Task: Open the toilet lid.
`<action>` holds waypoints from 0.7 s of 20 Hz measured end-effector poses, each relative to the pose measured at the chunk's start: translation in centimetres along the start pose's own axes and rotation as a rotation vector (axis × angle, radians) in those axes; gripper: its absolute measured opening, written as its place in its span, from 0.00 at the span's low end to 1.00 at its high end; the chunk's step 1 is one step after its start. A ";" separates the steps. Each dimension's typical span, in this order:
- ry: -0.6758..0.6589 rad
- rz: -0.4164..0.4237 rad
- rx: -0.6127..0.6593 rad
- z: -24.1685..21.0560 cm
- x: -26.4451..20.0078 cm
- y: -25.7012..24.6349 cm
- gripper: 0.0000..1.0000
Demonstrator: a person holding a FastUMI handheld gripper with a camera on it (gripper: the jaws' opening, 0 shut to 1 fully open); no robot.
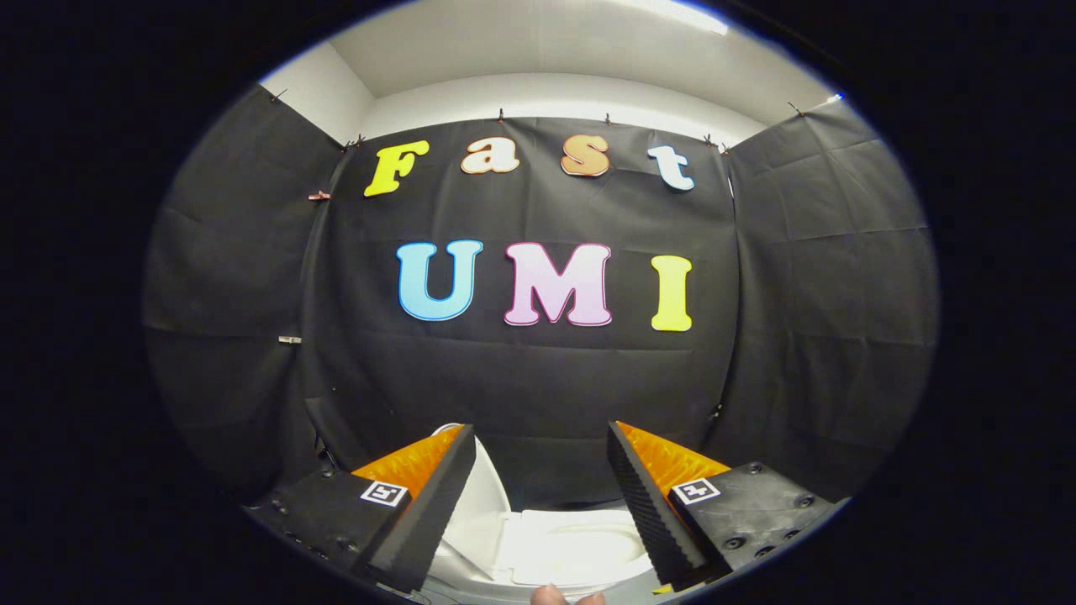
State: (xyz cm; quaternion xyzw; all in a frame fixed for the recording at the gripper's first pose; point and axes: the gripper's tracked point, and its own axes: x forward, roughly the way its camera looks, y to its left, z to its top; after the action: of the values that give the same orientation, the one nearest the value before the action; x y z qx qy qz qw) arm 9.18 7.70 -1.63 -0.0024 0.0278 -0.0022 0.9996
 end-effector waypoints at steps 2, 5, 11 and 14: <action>-0.014 -0.008 -0.001 0.8 -0.6 -1.5 0.98; -0.010 -0.017 -0.009 1.0 -1.1 -3.4 0.98; -0.031 -0.045 -0.032 1.1 -2.3 -6.6 0.98; -0.018 -0.038 -0.028 0.6 -2.8 -7.2 0.98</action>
State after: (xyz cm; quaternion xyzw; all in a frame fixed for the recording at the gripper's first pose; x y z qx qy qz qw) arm 6.37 0.54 -0.88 -0.0171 0.0188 -0.0207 0.9995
